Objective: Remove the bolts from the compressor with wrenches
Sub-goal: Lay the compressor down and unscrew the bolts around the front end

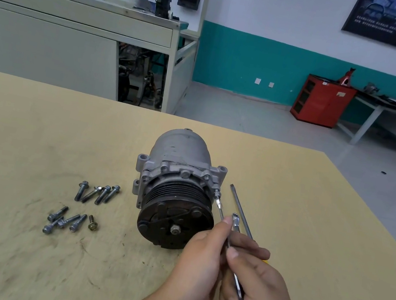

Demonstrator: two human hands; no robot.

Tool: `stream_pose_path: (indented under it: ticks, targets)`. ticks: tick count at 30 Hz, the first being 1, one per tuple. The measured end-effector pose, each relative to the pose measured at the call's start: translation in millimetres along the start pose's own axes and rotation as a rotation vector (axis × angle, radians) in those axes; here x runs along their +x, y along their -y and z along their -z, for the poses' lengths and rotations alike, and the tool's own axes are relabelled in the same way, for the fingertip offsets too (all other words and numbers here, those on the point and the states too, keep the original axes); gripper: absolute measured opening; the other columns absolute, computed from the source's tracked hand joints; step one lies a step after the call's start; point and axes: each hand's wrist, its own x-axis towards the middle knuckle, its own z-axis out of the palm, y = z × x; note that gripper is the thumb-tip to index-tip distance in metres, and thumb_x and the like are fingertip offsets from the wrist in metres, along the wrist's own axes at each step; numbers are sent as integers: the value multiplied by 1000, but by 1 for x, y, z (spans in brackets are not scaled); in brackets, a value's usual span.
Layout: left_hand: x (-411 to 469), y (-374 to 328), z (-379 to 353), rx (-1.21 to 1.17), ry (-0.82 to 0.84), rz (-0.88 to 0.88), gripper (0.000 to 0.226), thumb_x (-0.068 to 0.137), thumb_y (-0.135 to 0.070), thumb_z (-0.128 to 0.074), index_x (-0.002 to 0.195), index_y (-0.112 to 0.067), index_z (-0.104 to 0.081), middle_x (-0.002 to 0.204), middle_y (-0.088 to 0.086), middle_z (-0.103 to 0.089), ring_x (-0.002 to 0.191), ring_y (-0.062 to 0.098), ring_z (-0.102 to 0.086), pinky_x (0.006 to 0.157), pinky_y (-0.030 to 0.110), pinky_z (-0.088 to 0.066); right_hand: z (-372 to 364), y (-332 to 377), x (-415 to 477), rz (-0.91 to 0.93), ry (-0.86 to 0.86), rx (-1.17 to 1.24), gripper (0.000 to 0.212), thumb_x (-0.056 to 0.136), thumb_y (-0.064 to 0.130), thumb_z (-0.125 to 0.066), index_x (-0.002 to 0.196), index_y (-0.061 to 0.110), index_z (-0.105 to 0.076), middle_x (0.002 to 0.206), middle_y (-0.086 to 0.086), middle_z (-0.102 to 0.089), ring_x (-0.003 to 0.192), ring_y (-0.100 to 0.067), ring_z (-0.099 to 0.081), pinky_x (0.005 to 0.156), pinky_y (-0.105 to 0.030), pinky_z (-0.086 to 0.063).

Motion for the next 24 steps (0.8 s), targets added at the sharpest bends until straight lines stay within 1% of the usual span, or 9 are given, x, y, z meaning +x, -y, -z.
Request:
stream_pose_path:
  ticks: [3, 6, 8, 11, 15, 18, 20, 21, 24]
  targets:
    - [-1, -2, 1, -5, 6, 7, 54, 95, -39, -41, 57, -14, -71, 86, 17, -74, 75, 21, -71, 66, 26, -54, -3, 1, -1, -10, 18, 26, 57, 95, 6, -41, 41, 10, -58, 30, -6, -30, 22, -11, -23, 33, -14, -23]
    - [-2, -4, 2, -21, 13, 15, 53, 94, -37, -43, 54, -15, -70, 87, 18, -73, 77, 22, -70, 69, 27, -55, -5, 3, -1, -34, 50, 113, 65, 96, 7, -37, 31, 11, -46, 29, -3, -28, 20, -10, -22, 33, -13, -23]
    - [-3, -5, 2, -31, 19, 19, 52, 94, -36, -44, 54, -15, -70, 87, 19, -73, 75, 22, -70, 68, 26, -55, -6, 4, -1, -46, 53, 172, 67, 95, 8, -37, 29, 11, -46, 28, -1, -28, 20, -9, -22, 32, -12, -23]
    - [-3, -5, 2, -35, 26, 22, 48, 91, -36, -47, 54, -15, -70, 86, 19, -73, 72, 21, -69, 66, 24, -55, -7, 2, -1, -33, 33, 163, 67, 95, 8, -38, 29, 11, -48, 28, -2, -28, 20, -9, -22, 32, -12, -23]
    - [-5, -5, 2, -49, 39, 28, 35, 70, -43, -56, 55, -14, -70, 86, 19, -73, 73, 22, -69, 67, 25, -54, -9, 0, -1, -23, 18, 96, 67, 96, 8, -37, 30, 12, -49, 28, -4, -28, 20, -10, -22, 32, -13, -22]
    - [-4, -4, 5, -72, 55, 36, 32, 64, -42, -59, 56, -13, -70, 86, 19, -73, 76, 24, -69, 70, 27, -55, -9, -1, -1, -29, 11, 79, 66, 96, 8, -37, 32, 12, -50, 29, -5, -30, 20, -10, -23, 33, -12, -23]
    - [-3, -4, 6, -82, 66, 39, 31, 61, -42, -61, 56, -13, -70, 85, 20, -73, 76, 24, -69, 68, 27, -55, -11, 0, -1, -44, 14, 128, 65, 96, 8, -37, 33, 12, -51, 28, -5, -29, 19, -10, -23, 33, -11, -24]
    - [-2, -5, 6, -88, 72, 42, 30, 60, -42, -61, 56, -13, -69, 84, 20, -72, 76, 24, -69, 68, 27, -55, -12, 2, -1, -55, 17, 192, 61, 94, 7, -38, 35, 10, -53, 28, -4, -28, 19, -9, -22, 33, -10, -25]
    - [-1, -5, 6, -116, 87, 42, 30, 62, -42, -62, 57, -13, -69, 81, 19, -72, 74, 24, -68, 68, 27, -55, -18, 9, 0, -84, 13, 399, 31, 81, 9, -46, 56, -5, -57, 30, -2, -26, 18, -7, -20, 31, -10, -27]
